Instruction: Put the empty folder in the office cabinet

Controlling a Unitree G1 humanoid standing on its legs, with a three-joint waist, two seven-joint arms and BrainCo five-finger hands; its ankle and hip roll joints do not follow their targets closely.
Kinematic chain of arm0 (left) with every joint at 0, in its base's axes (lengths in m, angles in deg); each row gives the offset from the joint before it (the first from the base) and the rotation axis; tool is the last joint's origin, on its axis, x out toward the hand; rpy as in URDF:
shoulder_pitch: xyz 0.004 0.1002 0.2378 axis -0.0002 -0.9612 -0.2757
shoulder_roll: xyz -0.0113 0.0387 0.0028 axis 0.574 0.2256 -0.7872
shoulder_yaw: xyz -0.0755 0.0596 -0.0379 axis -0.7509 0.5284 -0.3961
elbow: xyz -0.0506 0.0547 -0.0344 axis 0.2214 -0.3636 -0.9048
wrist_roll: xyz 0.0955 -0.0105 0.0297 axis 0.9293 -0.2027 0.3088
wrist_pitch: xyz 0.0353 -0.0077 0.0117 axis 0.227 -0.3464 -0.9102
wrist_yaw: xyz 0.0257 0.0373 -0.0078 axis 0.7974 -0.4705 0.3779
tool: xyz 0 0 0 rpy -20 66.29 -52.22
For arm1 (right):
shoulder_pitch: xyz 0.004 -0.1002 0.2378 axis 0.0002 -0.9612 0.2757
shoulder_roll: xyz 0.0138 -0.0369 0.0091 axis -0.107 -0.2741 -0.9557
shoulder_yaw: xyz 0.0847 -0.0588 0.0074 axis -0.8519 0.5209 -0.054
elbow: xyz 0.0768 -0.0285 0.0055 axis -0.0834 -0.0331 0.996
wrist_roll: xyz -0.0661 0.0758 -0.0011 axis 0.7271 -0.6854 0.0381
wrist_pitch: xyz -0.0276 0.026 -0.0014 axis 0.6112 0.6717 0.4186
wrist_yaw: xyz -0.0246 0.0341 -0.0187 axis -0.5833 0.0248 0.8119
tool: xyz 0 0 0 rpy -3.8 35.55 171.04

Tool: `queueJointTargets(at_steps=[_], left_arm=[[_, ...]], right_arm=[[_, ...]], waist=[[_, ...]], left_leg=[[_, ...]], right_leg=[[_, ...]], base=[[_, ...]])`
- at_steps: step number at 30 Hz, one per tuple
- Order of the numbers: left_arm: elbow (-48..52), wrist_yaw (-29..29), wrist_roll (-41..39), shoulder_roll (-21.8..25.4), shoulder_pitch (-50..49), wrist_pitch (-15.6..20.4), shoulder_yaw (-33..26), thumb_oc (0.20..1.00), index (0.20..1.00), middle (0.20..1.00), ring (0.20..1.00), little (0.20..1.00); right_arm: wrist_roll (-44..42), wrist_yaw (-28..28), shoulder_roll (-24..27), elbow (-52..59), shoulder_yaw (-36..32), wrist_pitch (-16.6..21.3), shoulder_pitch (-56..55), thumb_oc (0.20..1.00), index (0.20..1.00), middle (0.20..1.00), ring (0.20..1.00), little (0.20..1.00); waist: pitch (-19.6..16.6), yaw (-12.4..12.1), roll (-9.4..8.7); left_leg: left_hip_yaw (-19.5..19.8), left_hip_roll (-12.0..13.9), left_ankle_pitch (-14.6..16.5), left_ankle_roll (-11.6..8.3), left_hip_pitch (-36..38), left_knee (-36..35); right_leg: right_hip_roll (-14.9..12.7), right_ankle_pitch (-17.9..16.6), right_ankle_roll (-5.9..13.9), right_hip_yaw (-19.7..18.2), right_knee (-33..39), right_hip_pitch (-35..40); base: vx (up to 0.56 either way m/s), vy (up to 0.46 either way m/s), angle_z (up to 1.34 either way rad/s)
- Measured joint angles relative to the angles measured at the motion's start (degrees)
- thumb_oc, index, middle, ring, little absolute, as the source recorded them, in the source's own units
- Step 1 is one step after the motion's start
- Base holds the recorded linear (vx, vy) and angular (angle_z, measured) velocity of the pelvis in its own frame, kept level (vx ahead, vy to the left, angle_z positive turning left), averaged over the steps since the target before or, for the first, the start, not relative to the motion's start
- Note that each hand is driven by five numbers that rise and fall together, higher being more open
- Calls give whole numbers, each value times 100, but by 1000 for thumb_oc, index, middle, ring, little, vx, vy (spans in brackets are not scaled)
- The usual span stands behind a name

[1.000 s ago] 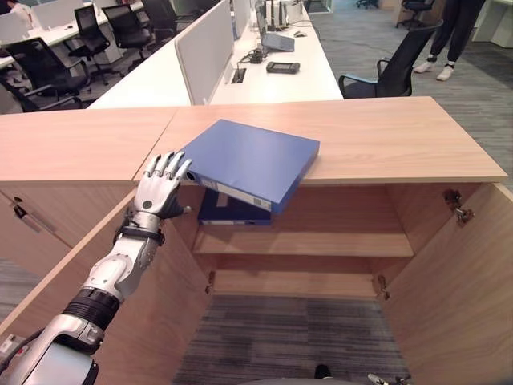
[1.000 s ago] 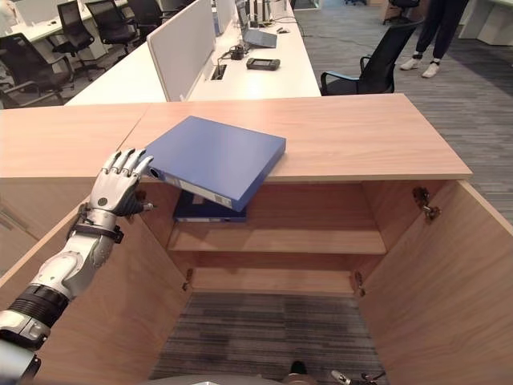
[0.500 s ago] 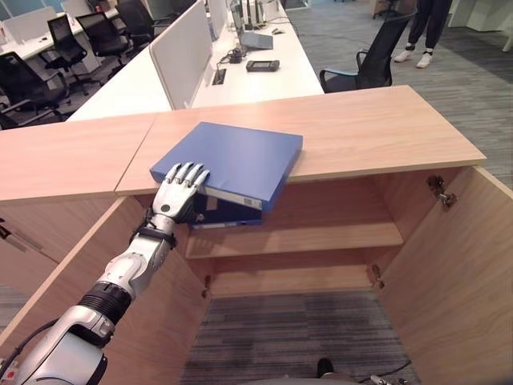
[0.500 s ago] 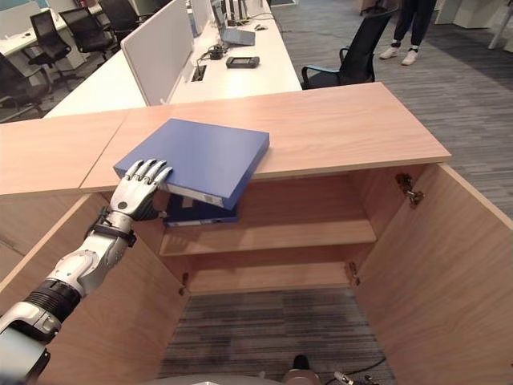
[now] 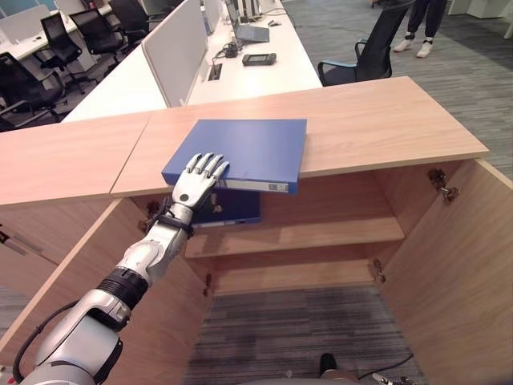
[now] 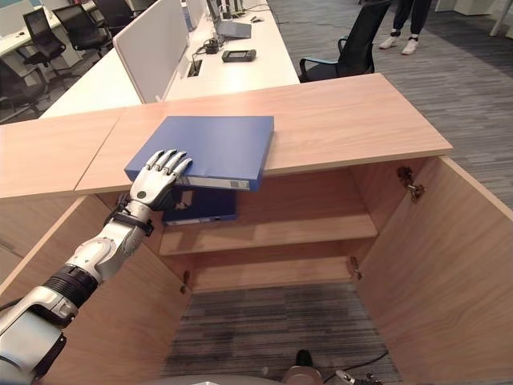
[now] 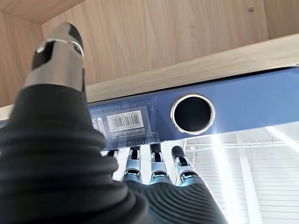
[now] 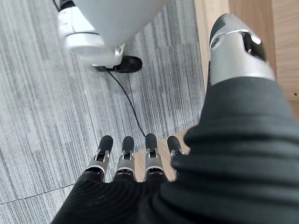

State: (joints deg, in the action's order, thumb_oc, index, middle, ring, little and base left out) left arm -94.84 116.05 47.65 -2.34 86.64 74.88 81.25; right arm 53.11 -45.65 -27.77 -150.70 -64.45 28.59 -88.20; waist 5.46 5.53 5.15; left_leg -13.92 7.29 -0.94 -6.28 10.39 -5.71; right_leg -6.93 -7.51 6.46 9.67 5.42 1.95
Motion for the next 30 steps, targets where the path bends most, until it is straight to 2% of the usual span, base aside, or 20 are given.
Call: queueJointTargets(at_steps=[16,30], left_arm=[[231,-22,-5,-41,26,50,0,1000,1000,1000,1000,1000],[234,-23,-8,-41,26,50,-1,1000,1000,1000,1000,1000]], right_arm=[[1,0,-1,-12,-1,-8,16,1000,1000,1000,1000,1000],[2,-1,-40,-11,7,-11,21,1000,1000,1000,1000,1000]], waist=[[15,12,-66],[-68,7,-239]], left_leg=[[0,5,2,3,65,0],[9,6,2,3,116,0]], right_leg=[[8,-1,-1,-5,0,67],[7,0,-4,3,0,129]], base=[[4,-1,0],[0,0,0]])
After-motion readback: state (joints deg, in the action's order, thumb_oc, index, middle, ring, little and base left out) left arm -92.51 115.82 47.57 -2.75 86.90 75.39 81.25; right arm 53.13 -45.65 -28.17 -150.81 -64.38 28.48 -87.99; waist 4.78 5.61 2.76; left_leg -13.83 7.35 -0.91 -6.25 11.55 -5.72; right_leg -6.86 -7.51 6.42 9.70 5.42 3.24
